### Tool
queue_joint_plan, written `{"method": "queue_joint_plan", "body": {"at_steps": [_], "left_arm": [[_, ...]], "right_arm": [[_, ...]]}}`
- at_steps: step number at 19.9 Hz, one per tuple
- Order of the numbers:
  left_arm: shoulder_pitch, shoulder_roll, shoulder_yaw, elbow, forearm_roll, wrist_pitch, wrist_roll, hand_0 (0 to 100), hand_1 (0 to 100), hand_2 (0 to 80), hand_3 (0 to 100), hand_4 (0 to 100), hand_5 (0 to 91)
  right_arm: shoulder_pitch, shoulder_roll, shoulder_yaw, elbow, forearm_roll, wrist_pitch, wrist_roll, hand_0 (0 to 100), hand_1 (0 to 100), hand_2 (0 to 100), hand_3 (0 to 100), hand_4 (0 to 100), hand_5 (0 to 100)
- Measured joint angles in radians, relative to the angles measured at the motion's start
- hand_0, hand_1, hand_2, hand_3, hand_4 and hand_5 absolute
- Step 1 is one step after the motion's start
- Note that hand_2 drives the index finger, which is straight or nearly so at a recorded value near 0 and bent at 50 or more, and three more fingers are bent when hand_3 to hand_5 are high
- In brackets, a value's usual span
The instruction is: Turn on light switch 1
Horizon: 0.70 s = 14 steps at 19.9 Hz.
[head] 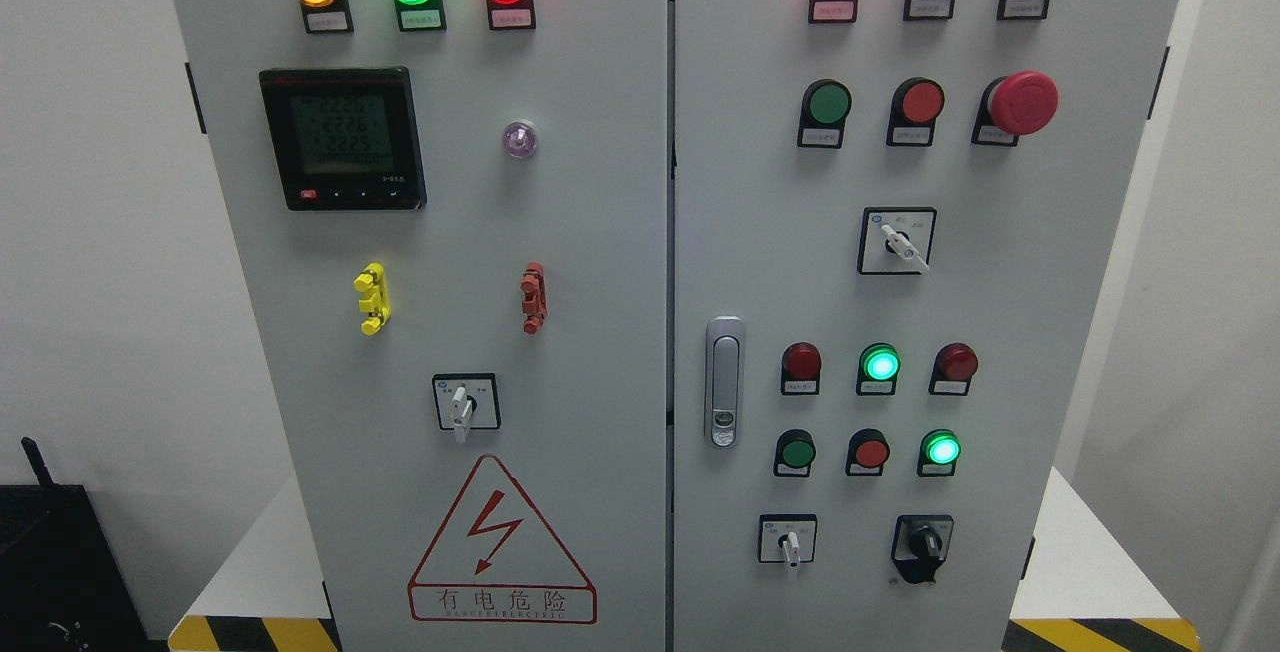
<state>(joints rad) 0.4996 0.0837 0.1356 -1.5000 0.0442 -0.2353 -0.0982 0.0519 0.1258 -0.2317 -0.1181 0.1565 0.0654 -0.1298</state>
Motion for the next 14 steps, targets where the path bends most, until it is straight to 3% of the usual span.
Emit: {"method": "queue_joint_plan", "body": {"at_steps": [6,10,14], "left_arm": [[-0.007,0.003,0.017,-0.159,0.008,-0.002,0.044,44,54,27.1,63,80,66.8],[-0.02,0.003,0.017,-0.246,0.01,0.003,0.072,26,60,32.9,69,85,76.3],[-0.051,-0.003,0.012,-0.312,0.01,0.038,0.078,21,62,36.4,76,87,78.6]], "right_arm": [[0.0,0.0,0.0,0.0,0.0,0.0,0.0,31,0,0,0,0,0],[0.0,0.0,0.0,0.0,0.0,0.0,0.0,31,0,0,0,0,0],[0.0,0.0,0.0,0.0,0.0,0.0,0.0,31,0,0,0,0,0]]}}
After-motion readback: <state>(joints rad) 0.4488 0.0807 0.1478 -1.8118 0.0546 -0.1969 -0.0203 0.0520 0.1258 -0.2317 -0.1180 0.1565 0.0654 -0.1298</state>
